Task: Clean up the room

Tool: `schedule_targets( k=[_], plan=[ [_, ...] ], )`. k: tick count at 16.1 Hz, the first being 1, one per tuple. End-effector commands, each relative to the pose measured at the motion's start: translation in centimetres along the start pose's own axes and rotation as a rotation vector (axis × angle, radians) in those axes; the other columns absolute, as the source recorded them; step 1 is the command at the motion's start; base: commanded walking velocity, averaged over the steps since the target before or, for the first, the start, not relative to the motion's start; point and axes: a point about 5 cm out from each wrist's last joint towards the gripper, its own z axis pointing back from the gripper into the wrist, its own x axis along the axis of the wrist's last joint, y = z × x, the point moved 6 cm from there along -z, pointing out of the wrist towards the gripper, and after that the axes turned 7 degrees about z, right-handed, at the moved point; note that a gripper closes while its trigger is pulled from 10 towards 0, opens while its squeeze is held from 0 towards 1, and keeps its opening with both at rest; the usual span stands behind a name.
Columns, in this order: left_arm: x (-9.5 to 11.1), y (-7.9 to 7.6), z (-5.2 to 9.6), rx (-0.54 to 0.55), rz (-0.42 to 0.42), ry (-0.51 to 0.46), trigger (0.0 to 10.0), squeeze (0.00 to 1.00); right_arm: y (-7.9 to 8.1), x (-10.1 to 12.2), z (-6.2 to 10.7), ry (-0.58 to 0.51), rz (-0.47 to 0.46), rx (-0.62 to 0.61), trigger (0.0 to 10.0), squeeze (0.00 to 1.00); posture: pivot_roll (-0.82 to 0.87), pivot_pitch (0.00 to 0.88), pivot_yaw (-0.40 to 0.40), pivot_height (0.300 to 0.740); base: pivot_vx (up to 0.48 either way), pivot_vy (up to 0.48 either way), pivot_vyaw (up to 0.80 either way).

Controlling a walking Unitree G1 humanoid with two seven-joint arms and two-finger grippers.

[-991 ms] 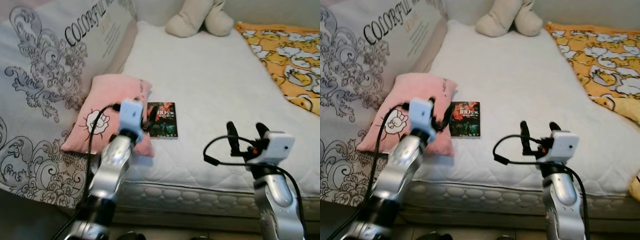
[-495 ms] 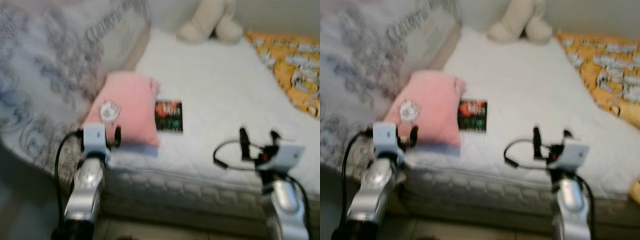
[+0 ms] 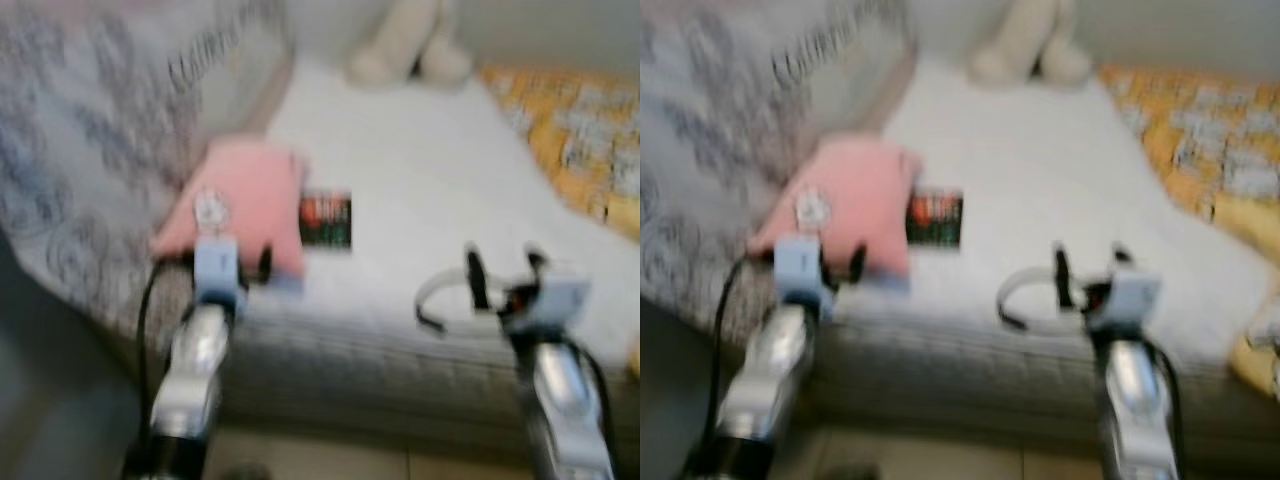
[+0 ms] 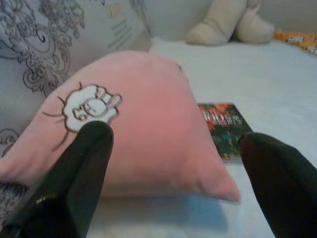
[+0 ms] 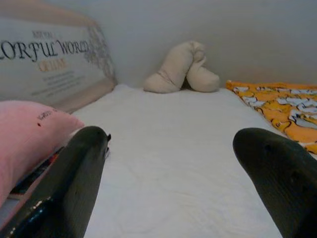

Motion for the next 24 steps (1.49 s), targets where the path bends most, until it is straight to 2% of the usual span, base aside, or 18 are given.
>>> schedule_targets(
  k=[1, 4, 6, 9, 14, 22, 24],
  plan=[
    [0.9, -0.6, -0.6, -0.012, -0.008, -0.025, 10.0, 0.0, -0.5, -0.5, 0.1, 0.02, 0.015, -0.002, 10.0, 0.0, -0.13, 0.0, -0.008, 0.74, 0.281, -0.386, 0.0],
    [1.2, -0.2, -0.8, -0.002, -0.026, -0.027, 10.0, 0.0, 0.3, -1.1, -0.3, 0.039, 0.016, 0.028, 10.0, 0.0, -0.11, 0.0, -0.019, 0.74, 0.281, -0.386, 0.0],
    [2.0, -0.3, -1.5, -0.019, -0.048, -0.048, 10.0, 0.0, 0.7, -1.3, -0.6, 0.047, 0.026, 0.045, 10.0, 0.0, -0.11, 0.0, -0.012, 0.74, 0.283, -0.384, 0.0],
    [2.7, -1.2, -2.0, -0.064, -0.078, -0.071, 10.0, 0.0, 0.9, -1.9, -0.7, 0.068, 0.017, 0.041, 10.0, 0.0, -0.11, 0.0, 0.001, 0.74, 0.284, -0.384, -0.38],
    [2.5, -1.2, -1.9, -0.061, -0.077, -0.07, 10.0, 0.0, 1.4, -2.2, -0.7, 0.068, 0.023, 0.046, 10.0, 0.0, -0.11, 0.0, 0.005, 0.74, 0.28, -0.387, -0.53],
    [2.8, -1.4, -2.0, -0.068, -0.065, -0.084, 10.0, 0.0, 2.0, -2.3, -0.9, 0.071, 0.036, 0.064, 10.0, 0.0, -0.1, 0.0, 0.012, 0.74, 0.29, -0.379, 0.0],
    [2.5, -1.3, -2.3, -0.064, -0.077, -0.063, 10.0, 0.0, 1.9, -2.4, -0.8, 0.074, 0.036, 0.06, 10.0, 0.0, -0.11, 0.0, 0.017, 0.74, 0.0, 0.0, -0.62]
  ],
)
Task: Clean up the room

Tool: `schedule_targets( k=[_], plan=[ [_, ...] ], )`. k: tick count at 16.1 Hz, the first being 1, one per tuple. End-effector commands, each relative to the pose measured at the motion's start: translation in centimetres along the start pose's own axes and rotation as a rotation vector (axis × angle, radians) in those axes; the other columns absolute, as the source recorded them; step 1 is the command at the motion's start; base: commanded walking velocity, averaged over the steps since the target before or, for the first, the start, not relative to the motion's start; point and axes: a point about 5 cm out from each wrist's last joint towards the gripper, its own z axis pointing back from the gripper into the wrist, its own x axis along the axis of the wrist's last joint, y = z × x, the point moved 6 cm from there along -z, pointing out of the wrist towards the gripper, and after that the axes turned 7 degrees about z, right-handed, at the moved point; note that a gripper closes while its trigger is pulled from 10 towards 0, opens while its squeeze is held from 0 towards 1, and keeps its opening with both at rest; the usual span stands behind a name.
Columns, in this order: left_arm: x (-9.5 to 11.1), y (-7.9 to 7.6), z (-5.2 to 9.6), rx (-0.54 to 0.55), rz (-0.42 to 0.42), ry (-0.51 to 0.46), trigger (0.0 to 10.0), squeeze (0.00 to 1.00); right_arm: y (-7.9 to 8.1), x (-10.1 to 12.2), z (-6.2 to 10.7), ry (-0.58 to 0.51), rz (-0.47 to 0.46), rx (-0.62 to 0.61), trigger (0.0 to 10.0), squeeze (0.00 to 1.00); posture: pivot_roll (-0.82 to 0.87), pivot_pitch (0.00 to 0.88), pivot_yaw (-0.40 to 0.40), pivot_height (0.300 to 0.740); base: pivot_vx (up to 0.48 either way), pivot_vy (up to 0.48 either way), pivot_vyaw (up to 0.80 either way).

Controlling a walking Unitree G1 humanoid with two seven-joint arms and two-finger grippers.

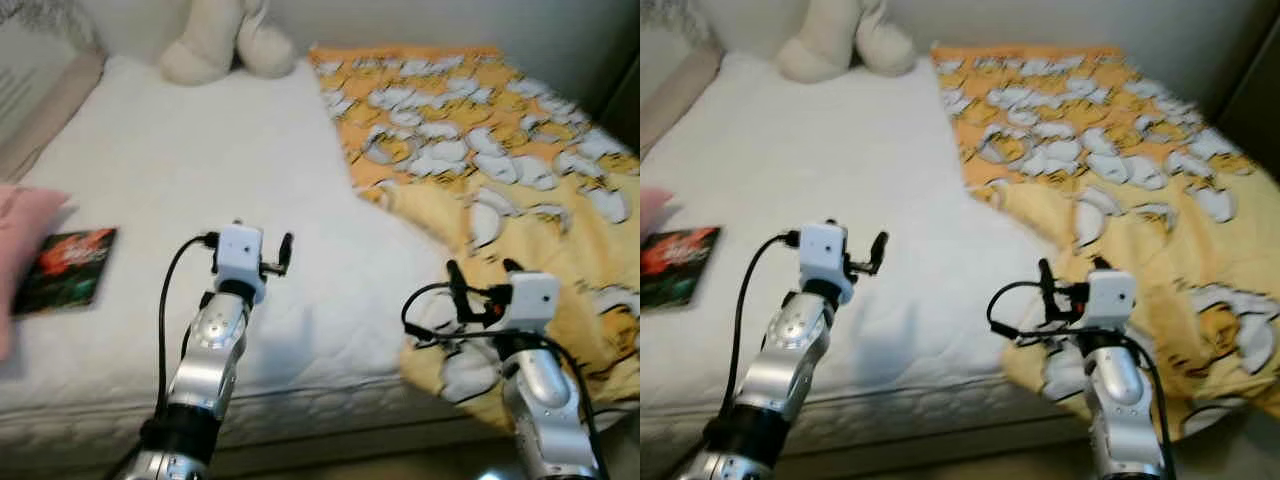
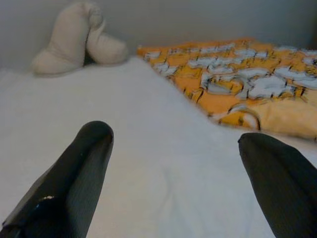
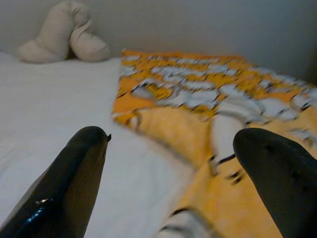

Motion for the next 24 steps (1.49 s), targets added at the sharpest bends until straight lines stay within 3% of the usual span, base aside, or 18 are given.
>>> schedule_targets(
  k=[1, 5, 7, 10, 13, 16, 19, 24],
  plan=[
    [-0.3, 1.0, 0.1, 0.015, -0.016, 0.014, 10.0, 0.0, 0.7, -0.1, 0.0, 0.002, -0.003, 0.012, 10.0, 0.0, -0.11, 0.0, 0.023, 0.74, 0.0, 0.0, -0.62],
    [0.0, -0.6, -0.7, -0.076, -0.03, 0.015, 10.0, 0.0, 0.2, 0.2, -0.2, -0.007, -0.023, -0.02, 10.0, 0.0, -0.13, 0.0, 0.045, 0.74, 0.0, 0.0, -0.61],
    [-1.0, 0.1, -0.9, -0.074, -0.014, 0.055, 10.0, 0.0, 1.5, -0.4, 0.2, 0.019, -0.043, 0.039, 10.0, 0.0, -0.13, 0.0, 0.04, 0.74, 0.0, 0.0, -0.61],
    [-1.5, 0.2, -0.8, -0.101, -0.004, 0.069, 10.0, 0.0, 0.4, -1.0, 0.8, 0.041, -0.059, -0.007, 10.0, 0.0, -0.14, 0.0, 0.037, 0.74, 0.0, 0.0, -0.61],
    [-2.3, -1.3, -0.3, -0.17, -0.017, 0.079, 10.0, 0.0, -0.1, -1.3, 1.1, 0.066, -0.064, -0.012, 10.0, 0.0, -0.15, 0.0, 0.03, 0.74, 0.0, 0.0, -0.59],
    [-2.5, -1.1, -0.1, -0.175, -0.027, 0.082, 10.0, 0.0, 0.0, -0.9, 1.1, 0.054, -0.049, -0.012, 10.0, 0.0, -0.14, 0.0, 0.031, 0.74, 0.0, 0.0, -0.55],
    [-2.4, -2.2, 0.3, -0.253, -0.025, 0.081, 10.0, 0.0, -0.6, -0.6, 0.8, 0.043, -0.046, -0.034, 10.0, 0.0, -0.14, 0.0, 0.038, 0.74, 0.0, 0.157, -0.55],
    [-2.0, -2.5, -0.8, -0.253, -0.053, 0.078, 10.0, 0.0, -0.5, -0.1, 0.4, 0.022, -0.055, -0.053, 10.0, 0.0, -0.16, 0.0, 0.061, 0.74, 0.0, 0.094, -0.54]
  ],
)
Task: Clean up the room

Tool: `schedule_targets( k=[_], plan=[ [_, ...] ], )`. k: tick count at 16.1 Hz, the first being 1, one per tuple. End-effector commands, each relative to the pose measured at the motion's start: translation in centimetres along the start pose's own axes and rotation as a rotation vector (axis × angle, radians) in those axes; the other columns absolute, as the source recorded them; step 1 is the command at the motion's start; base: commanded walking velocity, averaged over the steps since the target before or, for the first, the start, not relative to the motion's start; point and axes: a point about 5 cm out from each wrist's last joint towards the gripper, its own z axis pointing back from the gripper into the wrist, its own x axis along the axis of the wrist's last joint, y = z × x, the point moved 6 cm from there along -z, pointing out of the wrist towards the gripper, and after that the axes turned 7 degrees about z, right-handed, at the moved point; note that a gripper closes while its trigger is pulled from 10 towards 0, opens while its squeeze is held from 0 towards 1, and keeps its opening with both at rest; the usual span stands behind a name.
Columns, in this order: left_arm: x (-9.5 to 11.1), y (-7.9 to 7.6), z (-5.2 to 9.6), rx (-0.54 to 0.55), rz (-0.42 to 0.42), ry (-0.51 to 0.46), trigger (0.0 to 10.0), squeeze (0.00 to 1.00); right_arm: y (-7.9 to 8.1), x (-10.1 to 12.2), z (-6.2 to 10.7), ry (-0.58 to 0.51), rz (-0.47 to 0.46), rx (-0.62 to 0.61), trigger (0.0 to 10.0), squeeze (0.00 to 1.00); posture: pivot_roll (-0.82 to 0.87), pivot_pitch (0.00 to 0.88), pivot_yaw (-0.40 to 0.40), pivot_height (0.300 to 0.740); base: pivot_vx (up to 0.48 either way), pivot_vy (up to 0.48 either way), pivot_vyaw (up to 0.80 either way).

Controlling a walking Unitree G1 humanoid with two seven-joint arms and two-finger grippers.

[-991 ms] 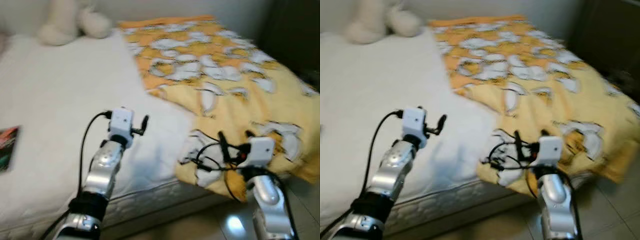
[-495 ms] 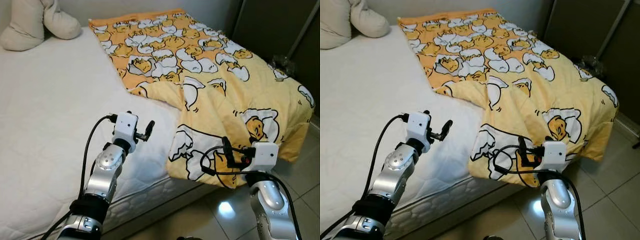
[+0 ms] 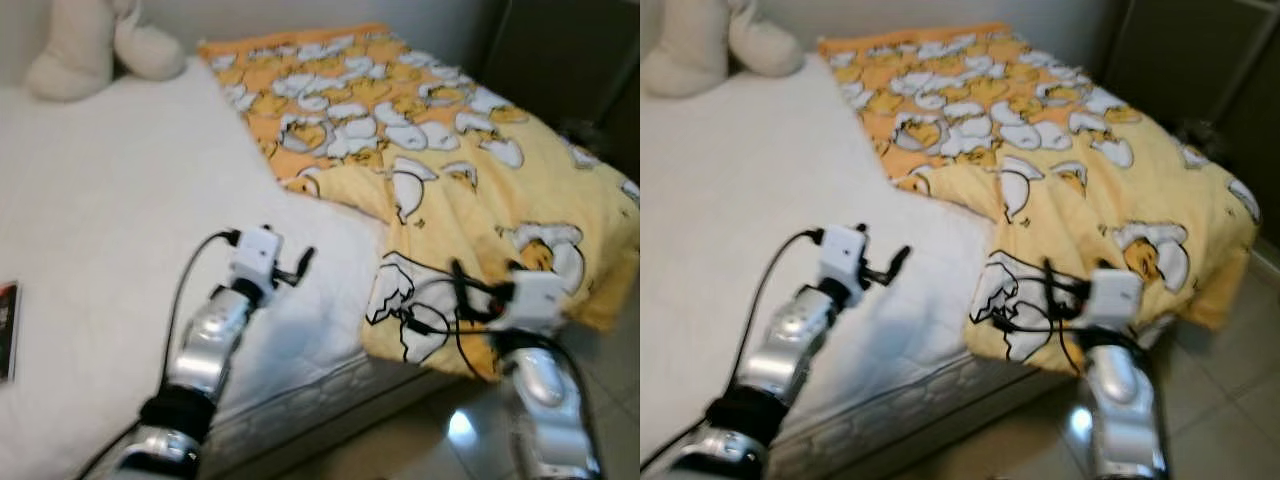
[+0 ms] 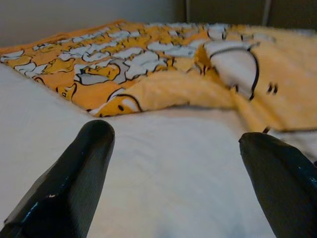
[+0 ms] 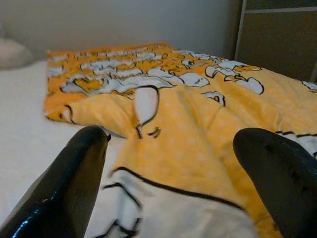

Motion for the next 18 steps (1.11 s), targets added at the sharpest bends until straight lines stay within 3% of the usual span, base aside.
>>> schedule_targets(
  k=[1, 7, 12, 15, 17, 18],
  plan=[
    [0.4, -0.7, -0.6, -0.021, -0.006, -0.005, 10.0, 0.0, -0.9, -0.1, 0.3, 0.005, 0.009, -0.03, 10.0, 0.0, -0.17, 0.0, 0.068, 0.74, 0.0, 0.0, -0.54],
    [0.4, -1.7, -1.2, -0.053, -0.008, 0.002, 10.0, 0.0, -1.6, -0.5, 1.4, 0.023, 0.009, -0.066, 10.0, 0.0, -0.2, 0.0, 0.085, 0.74, 0.0, 0.0, -0.53],
    [-0.8, -1.5, -0.8, -0.04, -0.005, 0.037, 10.0, 0.0, -1.2, -1.0, 2.0, 0.045, 0.013, -0.057, 10.0, 0.0, -0.2, 0.0, 0.079, 0.74, 0.0, 0.0, -0.55],
    [-2.6, -2.0, -0.8, -0.047, 0.029, 0.112, 10.0, 0.0, -1.1, -1.0, 2.2, 0.056, 0.016, -0.044, 10.0, 0.0, -0.21, 0.0, 0.058, 0.74, 0.0, 0.0, -0.53],
    [-5.9, -2.5, -1.0, -0.041, 0.0, 0.283, 10.0, 0.0, 0.6, -2.2, 3.4, 0.121, 0.023, 0.093, 10.0, 0.0, -0.22, 0.0, 0.021, 0.74, 0.0, 0.0, -0.52],
    [-6.1, -3.1, -1.4, -0.048, -0.013, 0.301, 10.0, 0.0, 1.3, -3.9, 4.7, 0.192, 0.038, 0.171, 10.0, 0.0, -0.22, 0.019, 0.003, 0.74, 0.0, 0.0, 0.0]
  ],
)
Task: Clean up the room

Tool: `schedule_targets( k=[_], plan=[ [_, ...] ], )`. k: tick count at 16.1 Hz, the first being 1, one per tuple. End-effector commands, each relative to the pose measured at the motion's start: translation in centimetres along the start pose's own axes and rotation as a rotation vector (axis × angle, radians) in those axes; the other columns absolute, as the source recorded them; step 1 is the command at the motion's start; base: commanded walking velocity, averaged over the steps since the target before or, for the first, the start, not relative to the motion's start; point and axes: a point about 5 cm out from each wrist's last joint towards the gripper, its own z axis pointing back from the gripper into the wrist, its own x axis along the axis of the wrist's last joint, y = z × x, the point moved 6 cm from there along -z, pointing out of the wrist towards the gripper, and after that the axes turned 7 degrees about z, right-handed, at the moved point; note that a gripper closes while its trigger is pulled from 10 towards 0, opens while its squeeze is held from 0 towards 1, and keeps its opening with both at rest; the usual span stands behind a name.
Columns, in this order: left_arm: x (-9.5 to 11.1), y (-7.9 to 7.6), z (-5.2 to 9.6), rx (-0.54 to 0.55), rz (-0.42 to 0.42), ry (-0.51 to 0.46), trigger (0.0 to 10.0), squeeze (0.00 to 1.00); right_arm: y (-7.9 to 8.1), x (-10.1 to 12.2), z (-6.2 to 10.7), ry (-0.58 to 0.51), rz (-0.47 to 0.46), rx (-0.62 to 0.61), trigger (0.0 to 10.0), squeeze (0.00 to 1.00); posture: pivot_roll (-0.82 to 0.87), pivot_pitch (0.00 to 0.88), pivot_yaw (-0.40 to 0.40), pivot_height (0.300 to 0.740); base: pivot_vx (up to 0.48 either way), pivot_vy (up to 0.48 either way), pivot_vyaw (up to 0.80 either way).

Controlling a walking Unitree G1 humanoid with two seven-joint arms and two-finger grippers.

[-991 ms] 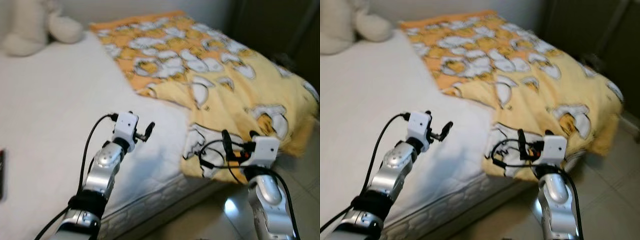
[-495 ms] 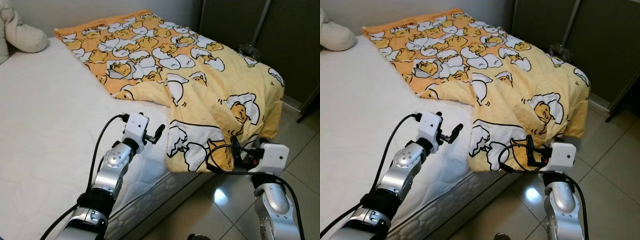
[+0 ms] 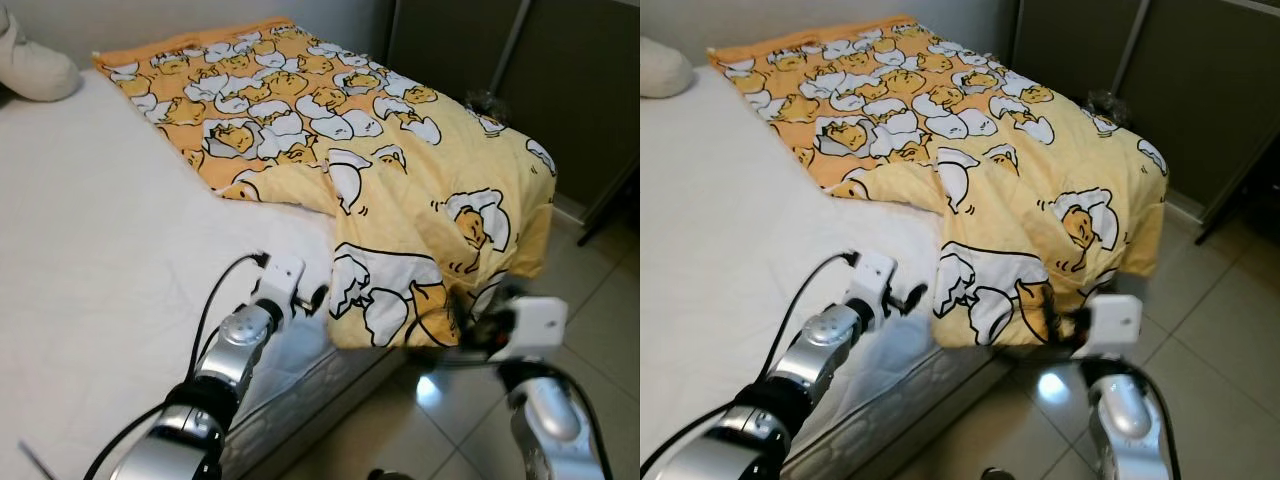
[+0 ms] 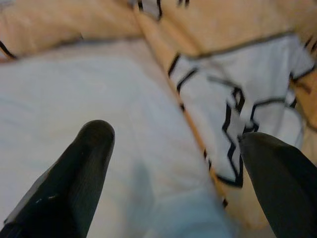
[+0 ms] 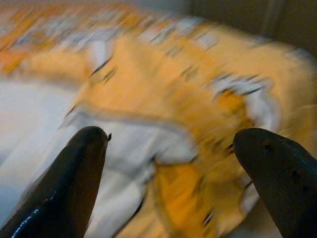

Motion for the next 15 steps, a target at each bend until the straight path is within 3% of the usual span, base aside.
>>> schedule_targets(
  k=[1, 3, 6, 9, 11, 13, 15],
  plan=[
    [0.5, -0.7, -0.6, -0.007, -0.017, 0.007, 10.0, 0.0, 0.7, -1.8, 1.3, 0.08, 0.004, 0.066, 10.0, 0.0, -0.23, 0.044, -0.011, 0.74, 0.0, 0.0, 0.0],
    [0.6, -1.6, -1.1, -0.013, 0.005, 0.025, 10.0, 0.0, 0.0, -2.4, 2.5, 0.108, 0.016, 0.056, 10.0, 0.0, -0.25, 0.087, -0.034, 0.74, 0.0, 0.0, 0.0],
    [1.0, -4.9, -2.0, -0.053, 0.075, 0.042, 10.0, 0.0, -1.0, -3.3, 4.9, 0.174, 0.047, 0.076, 10.0, 0.0, -0.3, 0.159, -0.078, 0.74, 0.0, 0.0, 0.0],
    [1.1, -6.2, -2.2, -0.074, 0.053, 0.04, 10.0, 0.0, -0.7, -3.7, 6.5, 0.22, 0.052, 0.11, 10.0, 0.0, -0.32, 0.214, -0.096, 0.74, 0.0, 0.0, 0.0],
    [-0.1, -6.7, -2.0, -0.094, 0.028, 0.077, 10.0, 0.0, -0.3, -4.8, 7.3, 0.259, 0.049, 0.142, 10.0, 0.0, -0.32, 0.242, -0.09, 0.74, 0.0, 0.0, 0.0],
    [-0.7, -6.3, -1.9, -0.074, -0.018, 0.099, 10.0, 0.0, -0.1, -4.7, 7.2, 0.262, 0.04, 0.141, 10.0, 0.0, -0.32, 0.249, -0.087, 0.74, 0.0, 0.0, 0.0],
    [-0.3, -4.2, -1.8, 0.038, -0.093, 0.077, 10.0, 0.0, 0.3, -4.8, 7.4, 0.264, 0.033, 0.149, 10.0, 0.0, -0.31, 0.251, -0.086, 0.74, 0.0, 0.0, 0.0]
  ],
)
